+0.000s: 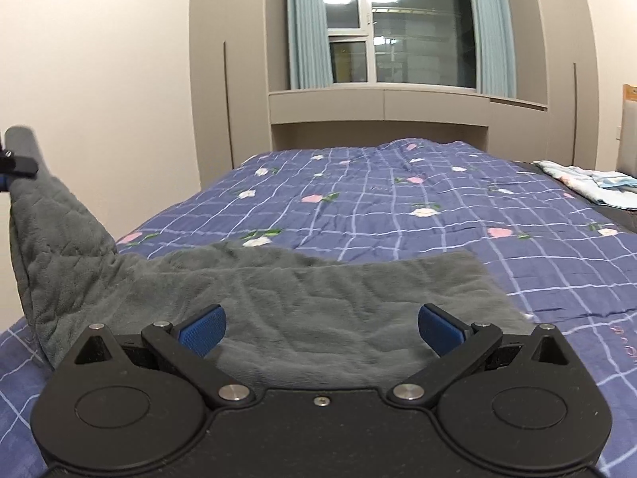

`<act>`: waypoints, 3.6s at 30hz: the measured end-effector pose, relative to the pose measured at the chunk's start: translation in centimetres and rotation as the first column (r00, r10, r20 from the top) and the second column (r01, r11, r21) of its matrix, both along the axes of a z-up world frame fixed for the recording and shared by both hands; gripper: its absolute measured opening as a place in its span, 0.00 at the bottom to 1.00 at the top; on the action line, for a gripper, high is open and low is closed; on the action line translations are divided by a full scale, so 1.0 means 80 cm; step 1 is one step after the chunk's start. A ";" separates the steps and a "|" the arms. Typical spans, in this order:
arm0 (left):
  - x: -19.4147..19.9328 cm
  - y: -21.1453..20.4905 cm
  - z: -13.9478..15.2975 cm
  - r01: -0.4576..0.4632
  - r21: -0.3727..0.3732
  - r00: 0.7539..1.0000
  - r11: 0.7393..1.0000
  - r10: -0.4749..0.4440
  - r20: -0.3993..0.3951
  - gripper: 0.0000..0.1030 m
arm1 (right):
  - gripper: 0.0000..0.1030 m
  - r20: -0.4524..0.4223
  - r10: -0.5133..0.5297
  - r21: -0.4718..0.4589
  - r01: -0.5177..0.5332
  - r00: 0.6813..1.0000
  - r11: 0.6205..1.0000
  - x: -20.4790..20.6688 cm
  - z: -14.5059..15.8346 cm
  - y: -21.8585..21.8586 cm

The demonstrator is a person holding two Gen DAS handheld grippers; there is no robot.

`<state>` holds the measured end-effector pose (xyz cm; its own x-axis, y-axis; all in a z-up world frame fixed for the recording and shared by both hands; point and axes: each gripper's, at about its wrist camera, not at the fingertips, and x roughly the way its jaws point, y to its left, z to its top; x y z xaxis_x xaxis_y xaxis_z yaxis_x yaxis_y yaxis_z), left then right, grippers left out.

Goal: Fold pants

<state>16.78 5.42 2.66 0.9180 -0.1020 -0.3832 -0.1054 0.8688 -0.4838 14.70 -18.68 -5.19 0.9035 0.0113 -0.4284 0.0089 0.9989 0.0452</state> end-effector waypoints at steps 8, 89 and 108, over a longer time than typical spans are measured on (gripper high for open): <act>-0.005 -0.107 0.039 0.221 0.146 0.973 0.964 -0.227 0.026 0.14 | 1.00 0.029 -0.063 0.017 0.063 0.998 0.998 -0.029 0.009 -0.044; 0.024 -0.071 -0.094 0.203 0.215 0.913 0.955 -0.105 -0.395 0.99 | 0.90 -0.156 0.337 0.393 -0.255 0.928 0.884 0.077 0.011 -0.128; 0.024 -0.077 -0.107 0.209 0.237 0.908 0.949 -0.099 -0.406 0.99 | 0.62 -0.123 0.341 0.317 -0.289 0.932 0.903 0.071 0.018 -0.101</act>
